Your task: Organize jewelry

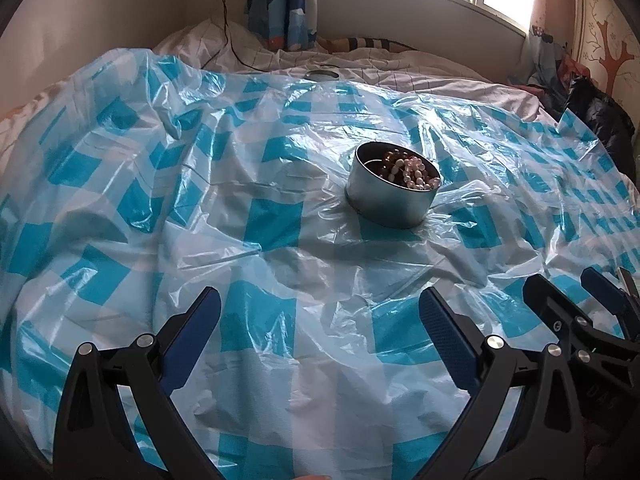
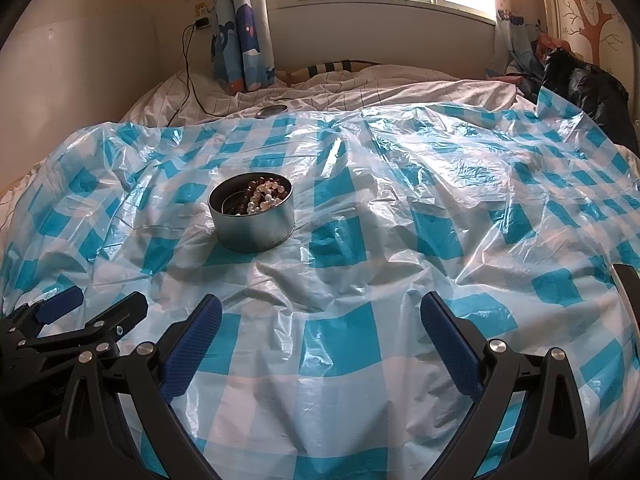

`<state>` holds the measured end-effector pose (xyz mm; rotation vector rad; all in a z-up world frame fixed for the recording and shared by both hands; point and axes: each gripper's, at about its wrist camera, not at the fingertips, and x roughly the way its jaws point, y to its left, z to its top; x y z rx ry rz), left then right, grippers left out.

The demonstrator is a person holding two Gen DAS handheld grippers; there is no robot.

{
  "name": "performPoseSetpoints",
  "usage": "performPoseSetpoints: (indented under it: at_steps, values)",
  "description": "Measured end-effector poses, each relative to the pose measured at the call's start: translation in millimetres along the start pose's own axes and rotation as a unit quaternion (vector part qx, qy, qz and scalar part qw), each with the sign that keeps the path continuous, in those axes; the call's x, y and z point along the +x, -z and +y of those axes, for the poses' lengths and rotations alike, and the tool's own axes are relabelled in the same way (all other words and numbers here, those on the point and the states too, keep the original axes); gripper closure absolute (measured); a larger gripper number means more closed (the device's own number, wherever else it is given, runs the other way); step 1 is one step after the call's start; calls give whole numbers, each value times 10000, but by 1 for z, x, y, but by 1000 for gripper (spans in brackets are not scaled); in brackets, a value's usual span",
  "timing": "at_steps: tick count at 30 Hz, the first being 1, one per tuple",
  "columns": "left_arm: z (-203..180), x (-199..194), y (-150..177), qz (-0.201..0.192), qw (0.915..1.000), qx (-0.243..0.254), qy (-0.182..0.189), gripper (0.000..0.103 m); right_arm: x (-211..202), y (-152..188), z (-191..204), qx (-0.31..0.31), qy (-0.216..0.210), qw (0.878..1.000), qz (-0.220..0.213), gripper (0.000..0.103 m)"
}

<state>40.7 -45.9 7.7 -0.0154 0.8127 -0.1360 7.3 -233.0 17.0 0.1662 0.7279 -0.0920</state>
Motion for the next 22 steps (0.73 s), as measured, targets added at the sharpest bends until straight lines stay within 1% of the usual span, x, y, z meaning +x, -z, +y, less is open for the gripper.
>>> performPoseSetpoints:
  at_steps: [4, 7, 9, 11, 13, 14, 18, 22]
  values:
    - [-3, 0, 0, 3, 10000, 10, -56, 8, 0, 0, 1, -21, 19, 10000, 18, 8]
    - [-2, 2, 2, 105, 9995, -39, -282, 8, 1, 0, 0, -86, 69, 9999, 58, 8]
    - [0, -2, 3, 14, 9999, -8, -163, 8, 2, 0, -3, -115, 101, 9999, 64, 8]
    - [-2, -7, 2, -147, 9996, 119, -195, 8, 1, 0, -2, -90, 89, 9999, 40, 7]
    - [-2, -8, 1, -185, 9996, 136, -168, 8, 1, -1, -3, -79, 109, 9999, 20, 7]
    - [-2, -8, 0, -160, 9997, 114, -132, 8, 0, -1, -5, -63, 115, 9999, 12, 8]
    - [2, -2, -2, 146, 9998, -77, 76, 8, -1, -2, -2, -71, 156, 9999, -7, 7]
    - [2, -1, -1, 149, 9997, -137, 110, 8, -1, -2, -1, -121, 190, 9997, -12, 7]
